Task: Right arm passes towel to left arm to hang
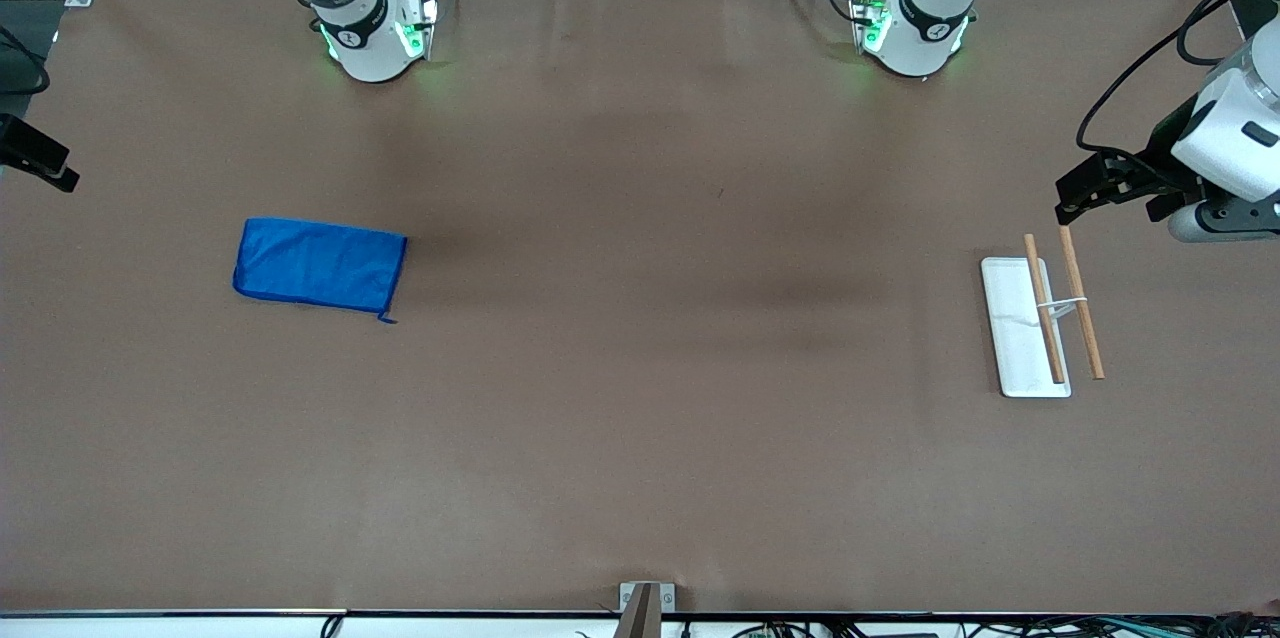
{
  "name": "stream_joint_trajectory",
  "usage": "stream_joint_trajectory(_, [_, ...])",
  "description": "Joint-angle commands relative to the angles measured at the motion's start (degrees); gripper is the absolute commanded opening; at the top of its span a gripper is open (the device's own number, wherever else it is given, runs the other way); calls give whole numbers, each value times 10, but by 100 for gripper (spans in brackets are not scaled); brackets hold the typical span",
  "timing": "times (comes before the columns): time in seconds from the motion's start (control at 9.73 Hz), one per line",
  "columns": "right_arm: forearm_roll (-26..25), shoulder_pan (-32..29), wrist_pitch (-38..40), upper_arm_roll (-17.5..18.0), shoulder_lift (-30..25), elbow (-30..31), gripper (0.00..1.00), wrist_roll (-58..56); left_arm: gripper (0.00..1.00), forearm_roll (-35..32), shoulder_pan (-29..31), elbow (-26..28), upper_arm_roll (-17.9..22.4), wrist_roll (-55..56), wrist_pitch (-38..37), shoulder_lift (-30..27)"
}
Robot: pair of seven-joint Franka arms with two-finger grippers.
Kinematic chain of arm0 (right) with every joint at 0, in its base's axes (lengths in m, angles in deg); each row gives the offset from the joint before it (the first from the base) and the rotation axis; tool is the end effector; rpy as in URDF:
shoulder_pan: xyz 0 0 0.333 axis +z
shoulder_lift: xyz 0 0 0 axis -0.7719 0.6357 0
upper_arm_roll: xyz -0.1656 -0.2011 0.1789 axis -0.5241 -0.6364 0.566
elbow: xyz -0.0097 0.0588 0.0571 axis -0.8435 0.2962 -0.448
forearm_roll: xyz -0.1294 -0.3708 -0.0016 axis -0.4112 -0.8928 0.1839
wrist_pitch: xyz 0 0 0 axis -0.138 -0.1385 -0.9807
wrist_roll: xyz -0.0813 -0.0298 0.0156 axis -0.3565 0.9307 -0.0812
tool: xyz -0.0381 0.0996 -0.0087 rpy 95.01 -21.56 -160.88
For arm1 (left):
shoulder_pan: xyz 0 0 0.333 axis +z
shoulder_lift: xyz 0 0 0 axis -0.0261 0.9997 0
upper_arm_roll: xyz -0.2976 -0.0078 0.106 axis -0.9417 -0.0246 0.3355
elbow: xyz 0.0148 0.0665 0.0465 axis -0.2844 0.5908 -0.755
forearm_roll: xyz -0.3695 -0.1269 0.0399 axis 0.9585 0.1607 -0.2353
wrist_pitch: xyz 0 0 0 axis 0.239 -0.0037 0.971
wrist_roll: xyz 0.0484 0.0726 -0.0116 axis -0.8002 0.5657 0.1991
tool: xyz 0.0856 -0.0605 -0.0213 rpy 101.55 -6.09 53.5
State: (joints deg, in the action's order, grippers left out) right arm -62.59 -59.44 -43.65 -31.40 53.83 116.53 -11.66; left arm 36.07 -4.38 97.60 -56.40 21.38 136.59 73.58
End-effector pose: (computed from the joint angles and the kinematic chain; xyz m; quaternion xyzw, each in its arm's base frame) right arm 0.5390 -0.0764 0.6471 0.9974 -0.0627 0.0141 0.0326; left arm 0.5737 -0.0588 0.6154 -0.9998 -0.0121 -0.0164 0.0008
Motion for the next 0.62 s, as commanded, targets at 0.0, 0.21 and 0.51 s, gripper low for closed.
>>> stream_joint_trajectory(0.0, [1,-8,-5,6,-13,12,100,10,100,-9,-2,21,0,7,5,1])
stream_joint_trajectory(0.21, [2,-8,-6,6,-14,13,100,11,100,-7,-5,16,0,8,4,2])
stream_joint_trajectory(0.51, [-6,-8,-17,2,-13,68,100,5,100,-7,1,18,2,-7,3,4])
